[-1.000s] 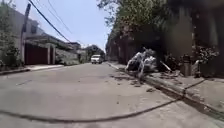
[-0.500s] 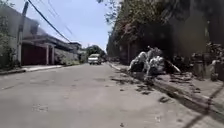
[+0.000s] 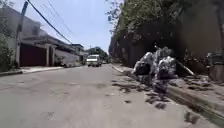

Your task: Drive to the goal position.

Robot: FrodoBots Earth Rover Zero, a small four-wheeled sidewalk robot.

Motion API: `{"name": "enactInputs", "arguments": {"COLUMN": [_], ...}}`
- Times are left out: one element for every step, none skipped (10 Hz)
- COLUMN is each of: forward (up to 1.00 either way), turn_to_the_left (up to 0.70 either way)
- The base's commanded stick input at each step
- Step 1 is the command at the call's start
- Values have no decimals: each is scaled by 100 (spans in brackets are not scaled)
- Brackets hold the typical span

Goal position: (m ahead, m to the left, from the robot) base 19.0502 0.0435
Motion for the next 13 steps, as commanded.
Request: {"name": "enactInputs", "arguments": {"forward": [100,100,100,100,100,100,100,100,100,100,100,100,100], "turn_to_the_left": [0,0,0,0,0,0,0,0,0,0,0,0,0]}}
